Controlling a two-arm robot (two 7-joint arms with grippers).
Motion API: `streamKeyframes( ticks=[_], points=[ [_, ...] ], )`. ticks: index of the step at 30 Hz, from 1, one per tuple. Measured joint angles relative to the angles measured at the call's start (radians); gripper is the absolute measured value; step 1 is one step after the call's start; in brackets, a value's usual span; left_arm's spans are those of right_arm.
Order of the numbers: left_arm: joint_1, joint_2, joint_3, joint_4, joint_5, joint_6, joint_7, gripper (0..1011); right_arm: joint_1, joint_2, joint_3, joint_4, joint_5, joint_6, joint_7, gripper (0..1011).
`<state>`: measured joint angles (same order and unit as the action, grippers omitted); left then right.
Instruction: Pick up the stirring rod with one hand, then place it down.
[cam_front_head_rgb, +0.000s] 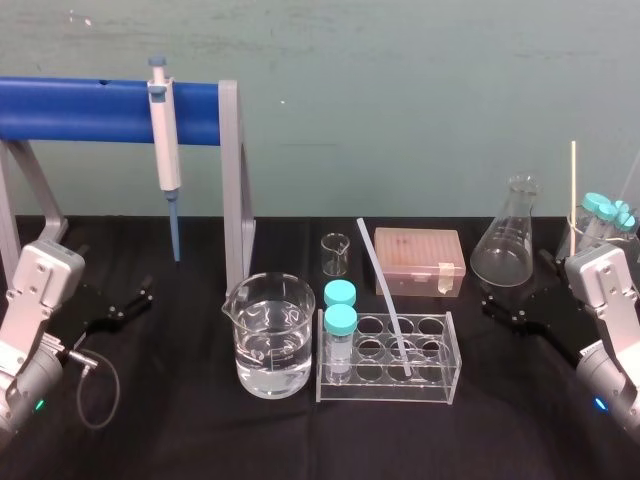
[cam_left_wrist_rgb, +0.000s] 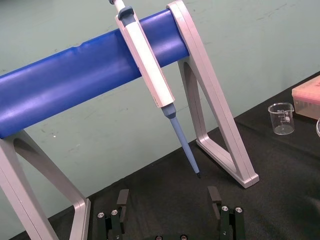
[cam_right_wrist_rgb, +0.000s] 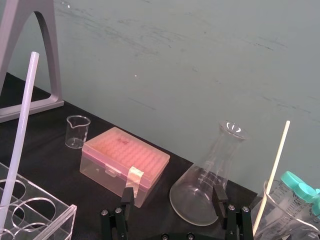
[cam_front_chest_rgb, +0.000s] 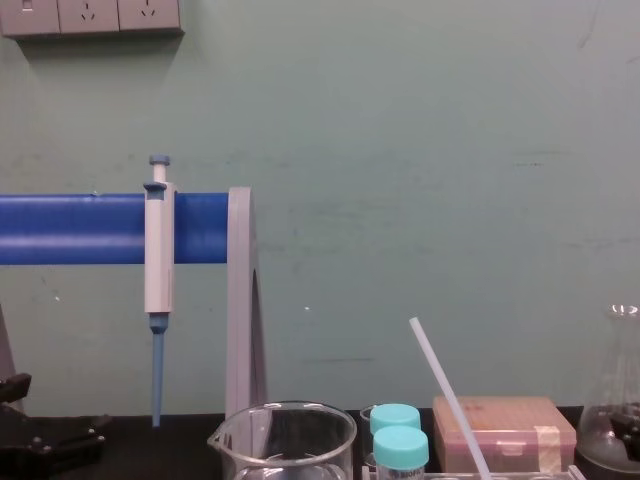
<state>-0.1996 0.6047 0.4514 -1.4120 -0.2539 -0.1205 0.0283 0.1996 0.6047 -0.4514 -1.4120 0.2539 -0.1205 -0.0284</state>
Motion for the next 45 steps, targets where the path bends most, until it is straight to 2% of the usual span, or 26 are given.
streamKeyframes(
  ticks=[45],
  points=[
    [0.000, 0.000, 0.000, 0.000, 0.000, 0.000, 0.000, 1000, 0.000, 0.000, 0.000, 0.000, 0.000, 0.000, 0.000, 1003]
  ],
)
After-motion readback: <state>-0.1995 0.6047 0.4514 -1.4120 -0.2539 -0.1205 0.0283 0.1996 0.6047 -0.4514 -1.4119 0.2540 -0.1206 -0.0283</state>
